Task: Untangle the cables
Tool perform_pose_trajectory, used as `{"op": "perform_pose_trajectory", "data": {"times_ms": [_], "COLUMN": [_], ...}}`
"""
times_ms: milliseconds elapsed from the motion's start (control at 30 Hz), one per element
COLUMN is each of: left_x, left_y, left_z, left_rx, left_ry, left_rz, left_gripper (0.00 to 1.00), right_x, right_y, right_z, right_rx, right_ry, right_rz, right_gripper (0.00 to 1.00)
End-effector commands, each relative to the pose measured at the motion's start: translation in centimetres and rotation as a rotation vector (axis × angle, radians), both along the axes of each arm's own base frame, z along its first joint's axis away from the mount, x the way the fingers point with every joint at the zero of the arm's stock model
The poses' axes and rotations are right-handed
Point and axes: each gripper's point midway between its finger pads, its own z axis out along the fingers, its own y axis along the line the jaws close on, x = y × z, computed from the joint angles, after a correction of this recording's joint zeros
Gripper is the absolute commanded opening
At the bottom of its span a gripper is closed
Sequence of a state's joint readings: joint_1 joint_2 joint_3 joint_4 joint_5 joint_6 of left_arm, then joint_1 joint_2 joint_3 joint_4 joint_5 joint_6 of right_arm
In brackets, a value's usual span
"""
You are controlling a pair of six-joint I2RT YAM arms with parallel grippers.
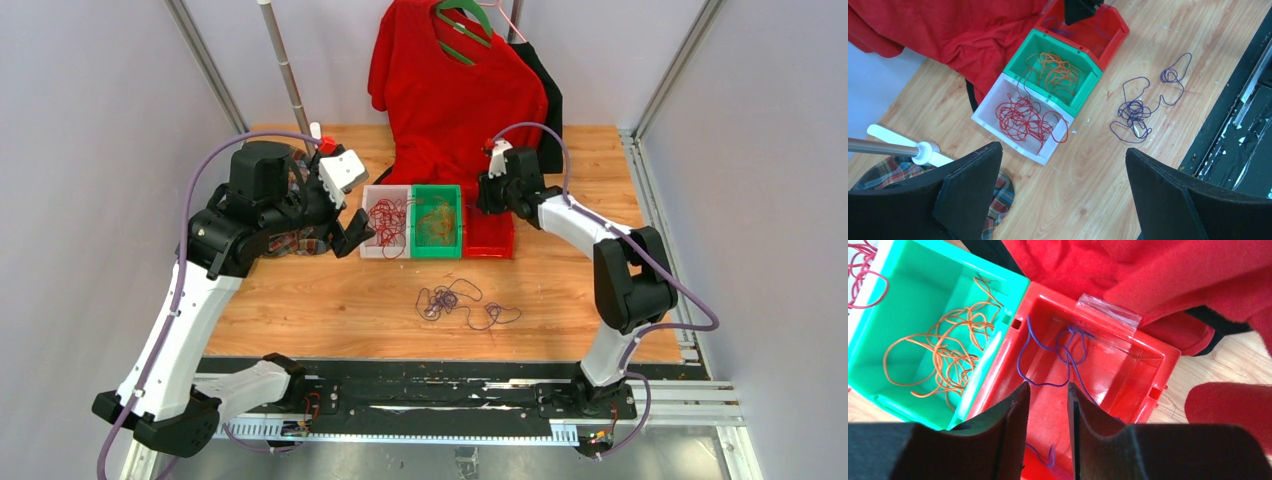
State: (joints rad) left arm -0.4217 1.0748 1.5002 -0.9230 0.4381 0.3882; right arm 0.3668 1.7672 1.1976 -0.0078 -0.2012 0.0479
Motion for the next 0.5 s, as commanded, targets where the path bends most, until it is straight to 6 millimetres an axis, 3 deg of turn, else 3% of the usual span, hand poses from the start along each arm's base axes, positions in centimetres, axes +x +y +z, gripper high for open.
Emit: {"op": "perform_pose_trajectory", "data": {"times_ms": [0, 333, 467], "left_x": [0.0, 0.2, -0.1], "left_y": [0.0, 0.2, 0.0], "left_z": [1.1, 0.4, -0.7], "left_rx": [-0.008, 0.012, 0.032], "left_ry": [-0.034, -0.034, -0.031], "left_rz": [-0.008, -0.005, -0.044], "left_gripper": [0.98, 0.98, 0.98], "right_x": [-0.3, -1.7, -3.4], "right_y": [1.2, 0.4, -0.1], "right_z": [2.8, 7.4, 9.2], "right_rx": [-0.026, -0.071, -0.036], "right_ry": [-0.027, -0.116, -0.157], "right_rz": [0.047, 0.003, -0.050], "right_gripper": [0.36, 0.41, 0.51]}}
